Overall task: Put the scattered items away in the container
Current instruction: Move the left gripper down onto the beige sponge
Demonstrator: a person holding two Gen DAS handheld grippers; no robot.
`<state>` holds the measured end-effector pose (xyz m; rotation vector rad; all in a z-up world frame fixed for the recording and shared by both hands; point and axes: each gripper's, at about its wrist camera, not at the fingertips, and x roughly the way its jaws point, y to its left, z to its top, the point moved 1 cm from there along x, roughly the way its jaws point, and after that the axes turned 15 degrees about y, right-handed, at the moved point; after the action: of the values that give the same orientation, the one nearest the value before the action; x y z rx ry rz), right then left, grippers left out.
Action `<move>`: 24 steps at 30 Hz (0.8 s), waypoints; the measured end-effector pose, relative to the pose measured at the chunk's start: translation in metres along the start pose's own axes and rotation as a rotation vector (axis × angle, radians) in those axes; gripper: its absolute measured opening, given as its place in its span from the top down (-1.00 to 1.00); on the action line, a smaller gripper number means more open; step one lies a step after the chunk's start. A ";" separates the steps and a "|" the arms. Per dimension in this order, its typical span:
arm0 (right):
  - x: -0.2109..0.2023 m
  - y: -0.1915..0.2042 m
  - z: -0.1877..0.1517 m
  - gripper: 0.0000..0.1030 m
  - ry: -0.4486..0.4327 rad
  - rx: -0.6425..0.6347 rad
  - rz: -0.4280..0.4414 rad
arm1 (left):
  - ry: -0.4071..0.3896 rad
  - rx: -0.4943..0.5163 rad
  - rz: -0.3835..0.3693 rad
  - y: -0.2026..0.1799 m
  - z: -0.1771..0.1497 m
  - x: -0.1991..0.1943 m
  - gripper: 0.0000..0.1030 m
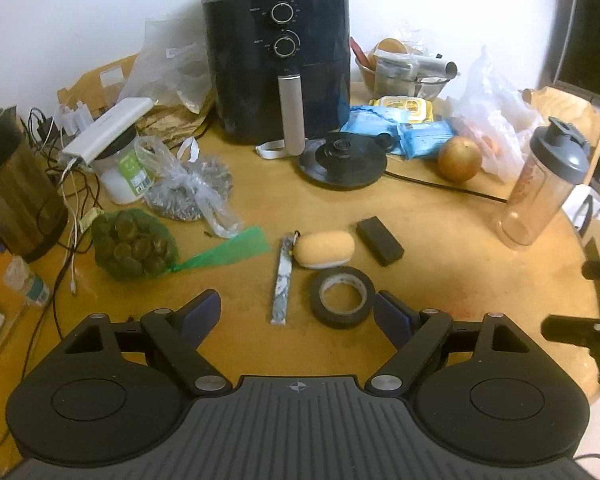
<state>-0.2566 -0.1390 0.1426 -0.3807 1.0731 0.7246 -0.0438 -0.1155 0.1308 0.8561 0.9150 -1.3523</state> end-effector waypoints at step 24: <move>0.005 -0.008 0.001 -1.00 0.041 0.162 -0.001 | 0.026 0.100 -0.002 -0.005 0.045 0.042 -0.63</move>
<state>-0.2491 -0.1427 0.1380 -0.2584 1.1616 0.6264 -0.0464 -0.1738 0.1107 0.9511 0.8743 -1.4005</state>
